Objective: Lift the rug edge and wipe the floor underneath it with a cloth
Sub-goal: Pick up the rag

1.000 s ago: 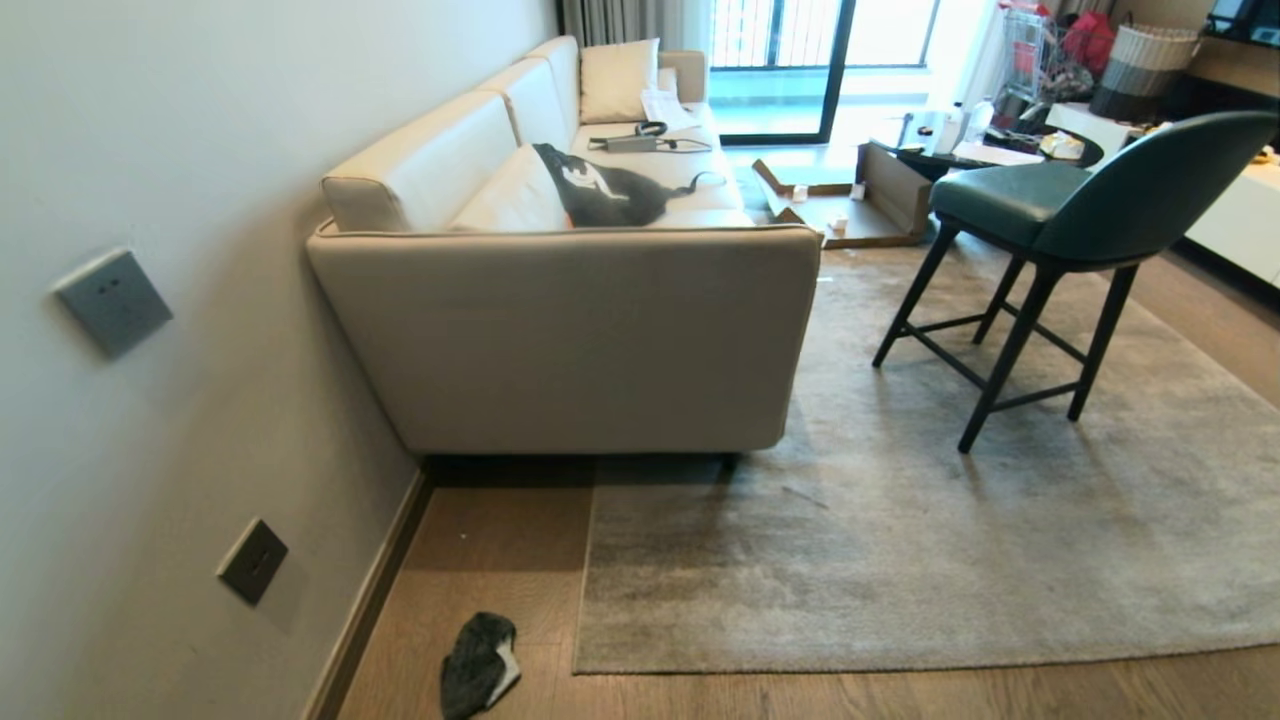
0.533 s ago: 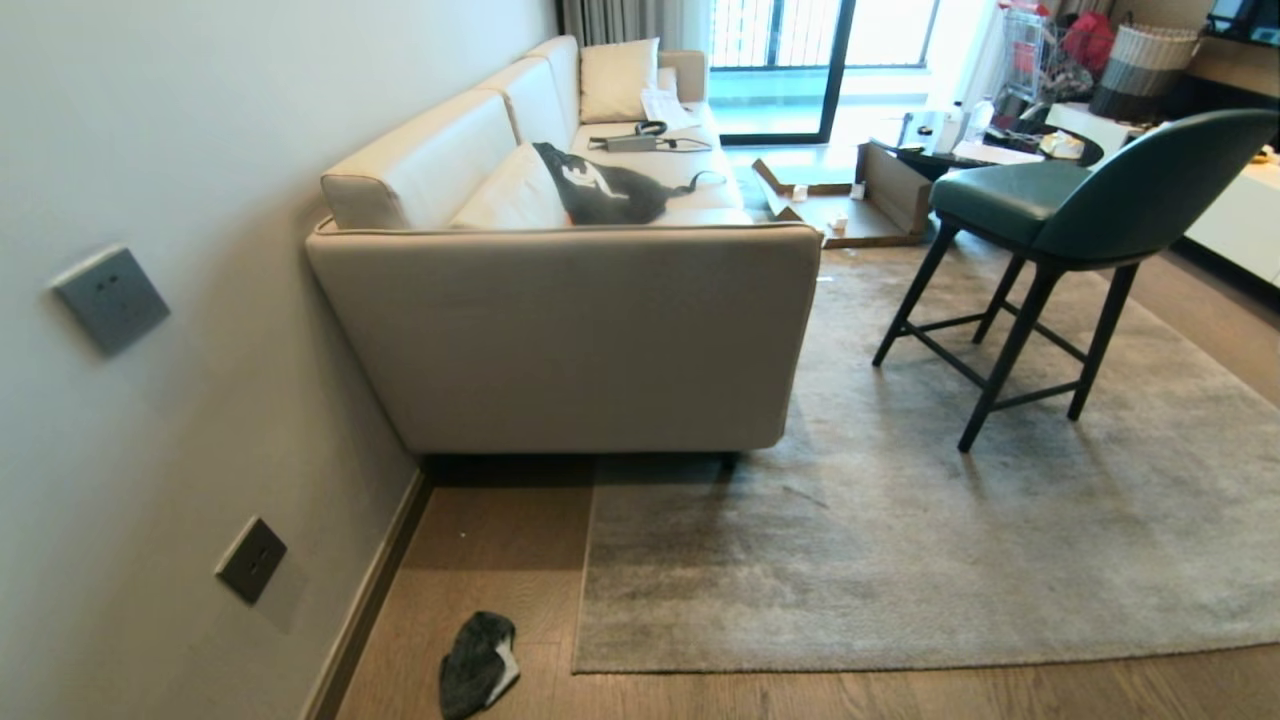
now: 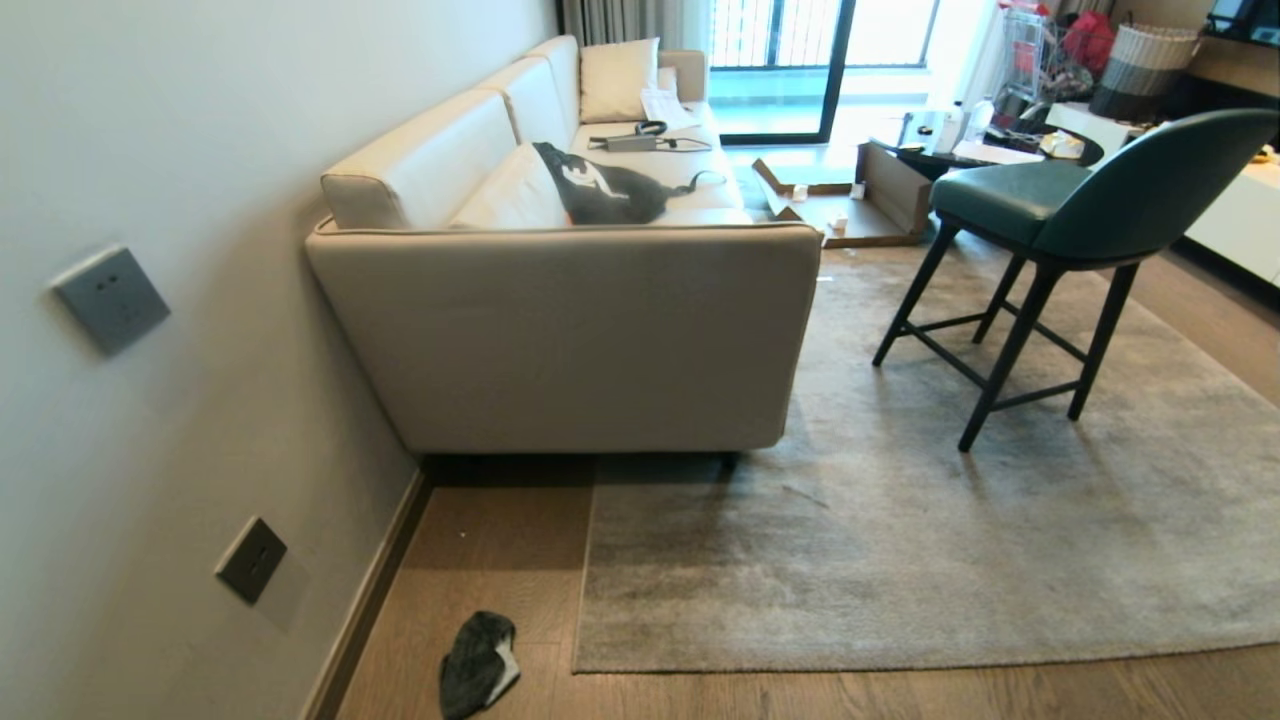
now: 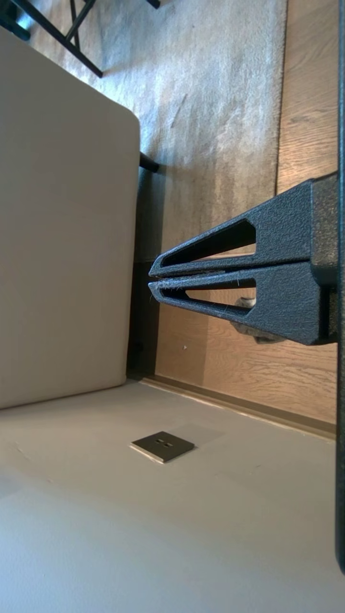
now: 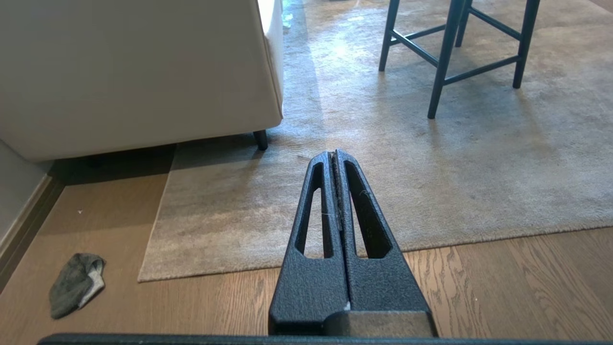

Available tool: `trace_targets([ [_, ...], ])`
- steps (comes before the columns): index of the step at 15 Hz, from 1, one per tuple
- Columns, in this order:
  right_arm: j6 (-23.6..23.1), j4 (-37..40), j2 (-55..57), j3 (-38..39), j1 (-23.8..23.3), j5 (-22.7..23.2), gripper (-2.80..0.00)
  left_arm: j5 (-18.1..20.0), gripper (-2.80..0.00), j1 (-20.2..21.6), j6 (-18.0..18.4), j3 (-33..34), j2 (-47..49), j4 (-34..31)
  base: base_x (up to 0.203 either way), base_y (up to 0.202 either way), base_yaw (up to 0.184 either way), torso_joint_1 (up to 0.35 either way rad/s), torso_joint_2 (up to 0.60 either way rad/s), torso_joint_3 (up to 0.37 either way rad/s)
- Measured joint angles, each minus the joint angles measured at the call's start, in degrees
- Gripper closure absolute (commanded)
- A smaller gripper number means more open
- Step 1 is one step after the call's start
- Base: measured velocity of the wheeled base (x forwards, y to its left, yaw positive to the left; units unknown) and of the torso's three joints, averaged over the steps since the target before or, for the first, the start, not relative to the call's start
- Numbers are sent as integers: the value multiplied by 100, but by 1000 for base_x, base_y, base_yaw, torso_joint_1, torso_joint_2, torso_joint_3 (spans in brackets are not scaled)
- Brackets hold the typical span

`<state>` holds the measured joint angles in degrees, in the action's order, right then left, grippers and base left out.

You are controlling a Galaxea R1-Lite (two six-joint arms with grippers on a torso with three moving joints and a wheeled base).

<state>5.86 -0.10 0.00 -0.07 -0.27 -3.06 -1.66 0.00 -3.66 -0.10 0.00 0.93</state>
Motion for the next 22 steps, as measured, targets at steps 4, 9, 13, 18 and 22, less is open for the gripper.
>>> trace_targets([
  [4,3,-1,0,0,0,-2,0,4,0,0,-7,0,0,0,0,0,0,0,0,0],
  [9,1,0,0,0,0,-1,0,2,0,0,-9,0,0,0,0,0,0,0,0,0],
  [13,1,-1,0,0,0,0,0,4,0,0,-13,0,0,0,0,0,0,0,0,0],
  [18,1,-1,0,0,0,0,0,1,0,0,-17,0,0,1,0,0,0,0,0,0],
  [22,1,-4,0,0,0,1,0,1,0,0,-13,0,0,1,0,0,0,0,0,0],
])
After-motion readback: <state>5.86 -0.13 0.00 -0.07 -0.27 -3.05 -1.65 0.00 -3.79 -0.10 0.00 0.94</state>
